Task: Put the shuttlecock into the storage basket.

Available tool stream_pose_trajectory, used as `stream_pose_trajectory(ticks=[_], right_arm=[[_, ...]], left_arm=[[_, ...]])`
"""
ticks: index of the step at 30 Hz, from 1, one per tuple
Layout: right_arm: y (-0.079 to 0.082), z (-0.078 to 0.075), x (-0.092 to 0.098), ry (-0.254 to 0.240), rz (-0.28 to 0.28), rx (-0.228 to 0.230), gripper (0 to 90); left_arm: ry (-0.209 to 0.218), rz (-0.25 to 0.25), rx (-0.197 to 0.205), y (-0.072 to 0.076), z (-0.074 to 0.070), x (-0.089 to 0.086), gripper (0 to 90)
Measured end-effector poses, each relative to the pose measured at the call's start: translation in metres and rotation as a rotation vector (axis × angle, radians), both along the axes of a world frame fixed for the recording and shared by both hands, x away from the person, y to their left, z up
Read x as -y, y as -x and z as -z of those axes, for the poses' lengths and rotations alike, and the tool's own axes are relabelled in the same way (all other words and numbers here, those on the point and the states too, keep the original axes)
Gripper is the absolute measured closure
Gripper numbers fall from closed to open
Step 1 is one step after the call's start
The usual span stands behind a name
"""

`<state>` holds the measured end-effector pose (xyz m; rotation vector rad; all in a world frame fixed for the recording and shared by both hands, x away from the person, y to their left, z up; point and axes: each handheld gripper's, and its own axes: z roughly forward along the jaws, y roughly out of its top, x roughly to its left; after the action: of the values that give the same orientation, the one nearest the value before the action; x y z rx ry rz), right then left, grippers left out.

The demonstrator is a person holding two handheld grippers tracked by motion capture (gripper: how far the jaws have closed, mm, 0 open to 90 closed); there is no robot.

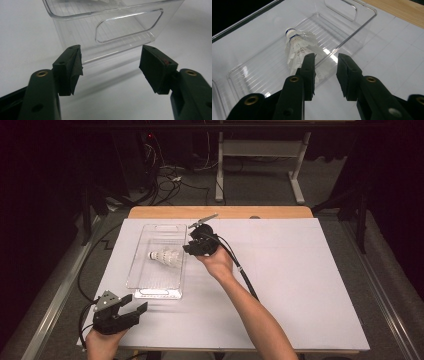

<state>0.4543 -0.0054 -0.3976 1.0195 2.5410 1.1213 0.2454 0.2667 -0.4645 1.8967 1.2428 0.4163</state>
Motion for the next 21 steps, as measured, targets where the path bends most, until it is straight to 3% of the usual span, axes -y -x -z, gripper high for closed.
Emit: stream_pose_trajectory(ticks=[21], right_arm=[[0.001,0.001,0.030,-0.013,0.034,0.022,66.3]], left_arm=[[0.002,-0.004,0.000,0.001,0.000,-0.001,35.0]])
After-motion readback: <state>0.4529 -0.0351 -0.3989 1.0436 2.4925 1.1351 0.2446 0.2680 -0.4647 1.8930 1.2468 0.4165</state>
